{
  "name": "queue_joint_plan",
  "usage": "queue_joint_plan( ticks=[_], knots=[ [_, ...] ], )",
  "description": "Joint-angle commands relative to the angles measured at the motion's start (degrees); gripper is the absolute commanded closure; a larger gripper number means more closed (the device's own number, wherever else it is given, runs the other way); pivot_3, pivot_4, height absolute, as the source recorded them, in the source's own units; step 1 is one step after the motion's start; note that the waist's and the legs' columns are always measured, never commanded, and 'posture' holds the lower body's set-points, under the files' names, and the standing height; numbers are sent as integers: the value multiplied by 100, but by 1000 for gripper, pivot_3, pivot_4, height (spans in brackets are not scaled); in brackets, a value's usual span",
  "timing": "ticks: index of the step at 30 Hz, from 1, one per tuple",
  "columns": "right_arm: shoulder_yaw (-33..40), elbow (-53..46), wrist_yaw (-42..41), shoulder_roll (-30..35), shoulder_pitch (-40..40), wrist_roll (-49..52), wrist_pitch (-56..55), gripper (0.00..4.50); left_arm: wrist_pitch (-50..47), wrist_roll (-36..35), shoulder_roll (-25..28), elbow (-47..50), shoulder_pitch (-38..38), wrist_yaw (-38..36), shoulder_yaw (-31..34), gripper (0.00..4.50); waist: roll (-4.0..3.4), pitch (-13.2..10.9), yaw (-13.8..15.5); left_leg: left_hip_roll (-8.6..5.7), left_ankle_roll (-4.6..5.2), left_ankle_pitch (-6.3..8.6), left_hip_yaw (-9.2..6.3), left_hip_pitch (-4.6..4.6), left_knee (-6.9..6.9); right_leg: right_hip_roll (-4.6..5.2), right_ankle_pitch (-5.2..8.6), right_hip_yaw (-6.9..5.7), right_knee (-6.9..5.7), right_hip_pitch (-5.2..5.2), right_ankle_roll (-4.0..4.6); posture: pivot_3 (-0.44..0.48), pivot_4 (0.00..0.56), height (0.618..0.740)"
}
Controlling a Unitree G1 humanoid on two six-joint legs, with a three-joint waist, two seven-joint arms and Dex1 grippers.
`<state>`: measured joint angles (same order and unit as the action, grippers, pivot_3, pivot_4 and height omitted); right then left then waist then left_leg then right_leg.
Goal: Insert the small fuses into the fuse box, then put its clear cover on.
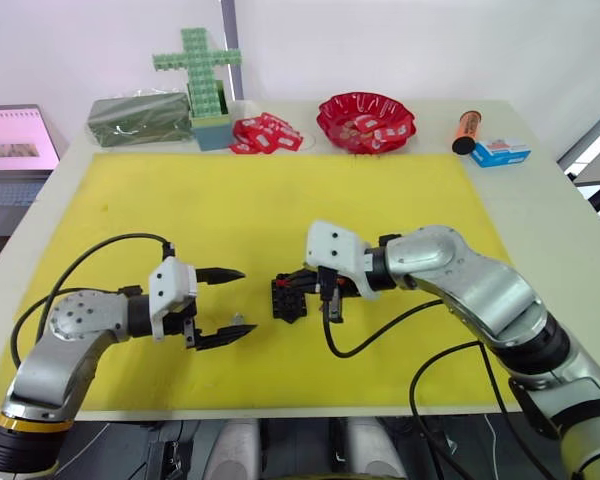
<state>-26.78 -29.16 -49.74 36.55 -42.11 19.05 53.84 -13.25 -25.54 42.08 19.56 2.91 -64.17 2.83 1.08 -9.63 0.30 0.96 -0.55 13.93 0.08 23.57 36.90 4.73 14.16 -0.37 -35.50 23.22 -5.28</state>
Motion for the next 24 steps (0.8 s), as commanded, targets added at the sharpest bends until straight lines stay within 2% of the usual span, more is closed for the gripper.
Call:
queue_joint_plan(
  ticks=[1, 16, 24],
  knots=[
    [-80, -62, -108, 68, -115, -136, -188, 4500, 203, 76, -58, 21, 103, 77, -35, 35, 0, 0, 4, 0, 0, 0, 0, 0, 0, 0, 0, 0, 1, -1, 0, 0, 150, 740],
    [-210, -107, -413, 219, -9, -152, -141, 4500, 359, 196, -242, 162, 181, 300, -263, 35, 0, 0, 14, -1, 0, 0, 2, 0, 1, -4, 0, 0, 1, -1, 0, 0, 150, 740],
    [-234, -144, -396, 194, 40, -147, 4, 4500, 171, 1, -33, 534, -5, 170, -252, 35, 0, 0, 4, 1, 0, 0, 2, 0, 0, -3, 0, 0, 2, 0, 0, 0, 150, 740]
  ],
)
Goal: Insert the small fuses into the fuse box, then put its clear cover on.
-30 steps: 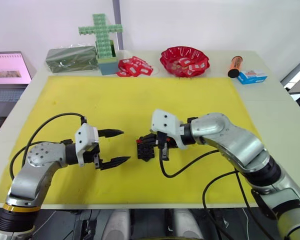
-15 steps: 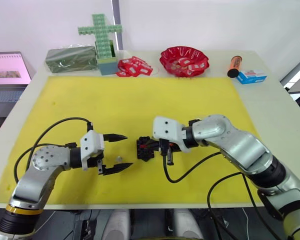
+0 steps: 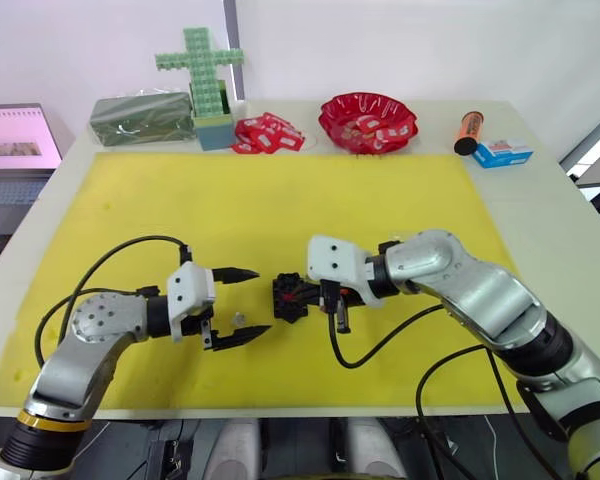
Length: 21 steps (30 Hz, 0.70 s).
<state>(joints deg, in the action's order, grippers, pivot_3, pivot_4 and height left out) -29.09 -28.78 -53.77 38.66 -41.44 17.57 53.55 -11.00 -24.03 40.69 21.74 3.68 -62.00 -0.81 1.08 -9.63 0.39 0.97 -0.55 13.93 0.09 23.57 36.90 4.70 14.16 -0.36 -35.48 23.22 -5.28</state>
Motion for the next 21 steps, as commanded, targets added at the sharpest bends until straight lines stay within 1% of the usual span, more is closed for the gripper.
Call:
queue_joint_plan(
  ticks=[1, 15, 21],
  knots=[
    [4, -186, 9, -25, -23, 10, 55, 4500, -80, -190, 137, 375, -114, -38, 148, 35, 0, 0, -6, 1, 0, 0, 0, 0, 0, 0, 0, 0, 0, 1, 0, 0, 150, 740],
    [-102, 39, 16, -202, -168, -82, 116, 4500, -395, -394, 277, 858, -269, 175, 318, 35, 0, 0, -2, 0, 0, 0, -1, 0, -1, 1, 0, 0, 3, 1, 1, 0, 150, 740],
    [-170, 121, 7, -212, -227, -148, 45, 4500, -258, -307, 242, 837, -439, 174, 293, 35, -1, 0, -9, 0, 0, 0, 0, 0, -1, 1, 0, 0, 3, 1, 1, 0, 150, 740]
  ],
)
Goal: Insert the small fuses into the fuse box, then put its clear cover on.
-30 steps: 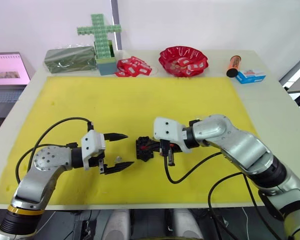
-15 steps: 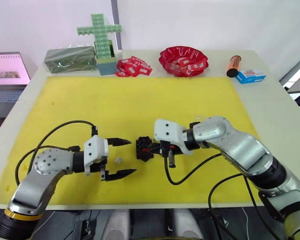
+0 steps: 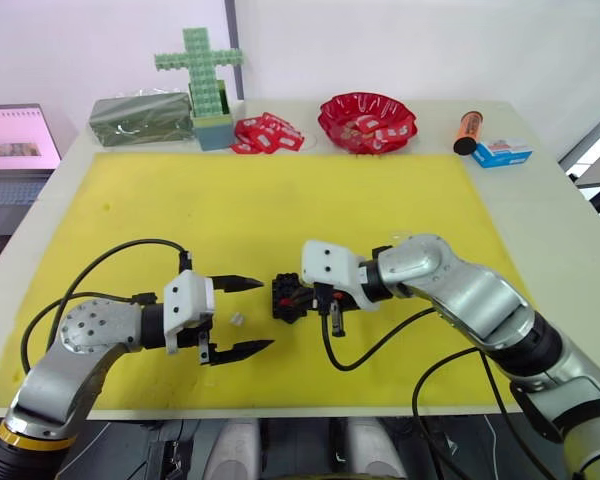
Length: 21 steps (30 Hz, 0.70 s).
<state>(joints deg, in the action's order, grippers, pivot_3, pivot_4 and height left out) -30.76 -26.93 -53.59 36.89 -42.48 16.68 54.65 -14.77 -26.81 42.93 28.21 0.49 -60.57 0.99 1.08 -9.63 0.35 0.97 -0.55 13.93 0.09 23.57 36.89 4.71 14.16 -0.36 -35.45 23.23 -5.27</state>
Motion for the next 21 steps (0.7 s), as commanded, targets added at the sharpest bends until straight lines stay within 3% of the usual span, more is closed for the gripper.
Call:
queue_joint_plan(
  ticks=[1, 12, 21],
  knots=[
    [-17, -59, -28, -19, -125, -76, -88, 4500, 179, -2, 10, 185, -192, 24, 115, 35, 0, 0, -9, 0, 0, 0, 0, 0, 0, 0, 0, 0, 0, 0, 0, 0, 150, 740],
    [-16, -143, -245, 263, 68, -206, -339, 4500, 137, -98, 123, 587, -466, 176, 245, 35, -1, 0, 5, 2, -1, 1, 1, 0, -1, 6, 0, 0, 6, 0, 1, 0, 150, 740],
    [-41, -127, -251, 237, 66, -238, -274, 4500, 225, 110, -44, -225, 248, 79, -92, 35, -1, -1, 17, -3, -1, 1, 6, 0, -1, 3, 0, 0, 10, -1, 0, 0, 150, 740]
  ],
)
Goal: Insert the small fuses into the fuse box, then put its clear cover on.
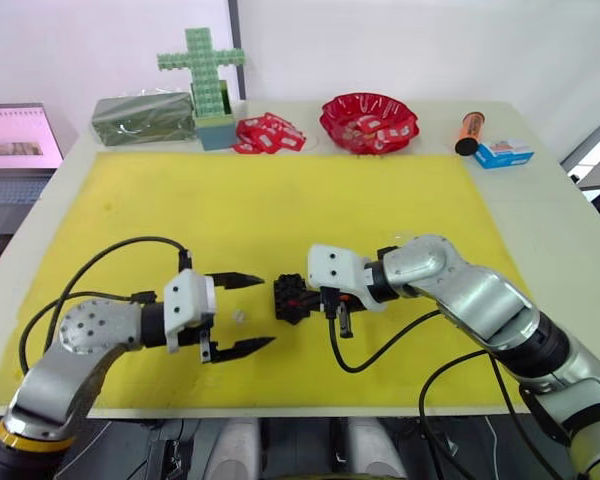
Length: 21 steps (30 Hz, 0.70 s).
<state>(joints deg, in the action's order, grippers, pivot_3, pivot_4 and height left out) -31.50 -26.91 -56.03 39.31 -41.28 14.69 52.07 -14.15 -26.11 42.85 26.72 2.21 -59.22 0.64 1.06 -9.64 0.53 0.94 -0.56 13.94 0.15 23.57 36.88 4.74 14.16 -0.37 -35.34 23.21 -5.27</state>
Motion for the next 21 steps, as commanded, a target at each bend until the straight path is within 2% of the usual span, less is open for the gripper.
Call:
queue_joint_plan(
  ticks=[1, 13, 17, 21],
  knots=[
    [16, -126, -12, 1, -47, -45, -8, 4500, 207, 64, -54, -145, 93, -85, -57, 35, 0, 0, -2, -1, 0, 0, 2, 0, -1, 0, 0, 0, 0, 0, 0, 0, 150, 740],
    [-135, 59, -42, -76, -98, -325, -280, 4500, 828, 232, -107, -558, -262, -347, -82, 35, 0, 0, -13, 6, 0, 0, 1, -1, -1, 0, 0, 1, -1, 2, 0, 0, 150, 740],
    [0, 37, -65, -117, -105, -283, -338, 3459, 840, 225, -95, -502, -297, -319, -94, 0, 0, 0, -17, 10, 0, 0, 1, -1, -1, 1, -1, 1, -1, 2, 0, 0, 150, 740],
    [116, 0, -122, -96, -132, -215, -338, 3459, 648, 188, -81, -275, -240, -204, -127, 0, 0, 0, -14, 11, 0, 0, 2, -1, -1, 3, -1, 2, 0, 2, 0, 0, 150, 740]
  ],
)
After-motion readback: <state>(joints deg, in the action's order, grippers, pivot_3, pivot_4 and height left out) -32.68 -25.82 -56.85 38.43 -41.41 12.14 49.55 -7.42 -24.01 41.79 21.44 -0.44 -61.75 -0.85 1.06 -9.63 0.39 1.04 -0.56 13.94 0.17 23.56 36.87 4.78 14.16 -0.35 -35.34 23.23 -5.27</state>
